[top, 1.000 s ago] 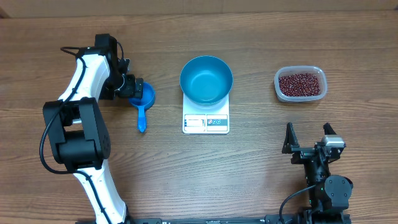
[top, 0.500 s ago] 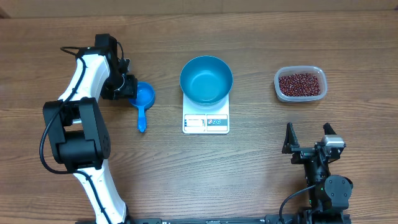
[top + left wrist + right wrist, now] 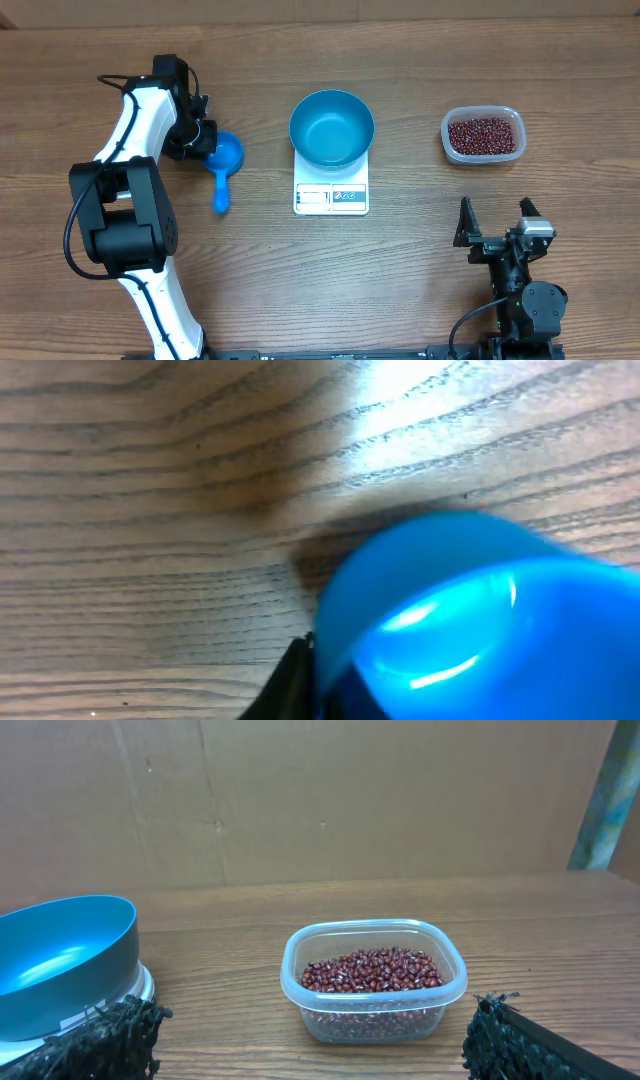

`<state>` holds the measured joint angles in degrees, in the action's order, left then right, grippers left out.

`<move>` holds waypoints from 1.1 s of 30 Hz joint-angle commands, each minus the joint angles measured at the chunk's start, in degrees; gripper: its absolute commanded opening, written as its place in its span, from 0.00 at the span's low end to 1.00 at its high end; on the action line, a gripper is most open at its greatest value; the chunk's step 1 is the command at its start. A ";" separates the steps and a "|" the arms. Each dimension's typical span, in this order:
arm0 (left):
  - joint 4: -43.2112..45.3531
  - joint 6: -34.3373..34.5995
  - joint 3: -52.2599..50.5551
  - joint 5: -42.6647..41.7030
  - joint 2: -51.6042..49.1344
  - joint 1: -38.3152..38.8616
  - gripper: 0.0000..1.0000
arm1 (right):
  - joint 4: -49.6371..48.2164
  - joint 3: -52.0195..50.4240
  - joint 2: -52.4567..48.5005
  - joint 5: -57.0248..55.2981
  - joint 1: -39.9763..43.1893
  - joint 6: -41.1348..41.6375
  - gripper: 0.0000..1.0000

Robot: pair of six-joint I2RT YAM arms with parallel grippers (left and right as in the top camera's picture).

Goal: Scoop item into bowl and weigh 150g on scale
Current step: 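Lower the left gripper and grasp the blue scoop's rim, then lift the blue scoop with the left gripper toward the scale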

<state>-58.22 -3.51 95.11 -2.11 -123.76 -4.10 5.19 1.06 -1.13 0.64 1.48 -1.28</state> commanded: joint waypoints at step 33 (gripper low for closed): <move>-14.05 36.70 7.65 -5.84 29.44 2.99 0.04 | -0.35 -0.61 0.02 0.13 0.20 -0.50 1.00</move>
<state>-70.74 18.20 101.65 -6.90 -99.92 -2.87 5.15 1.06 -1.13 0.67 1.48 -1.28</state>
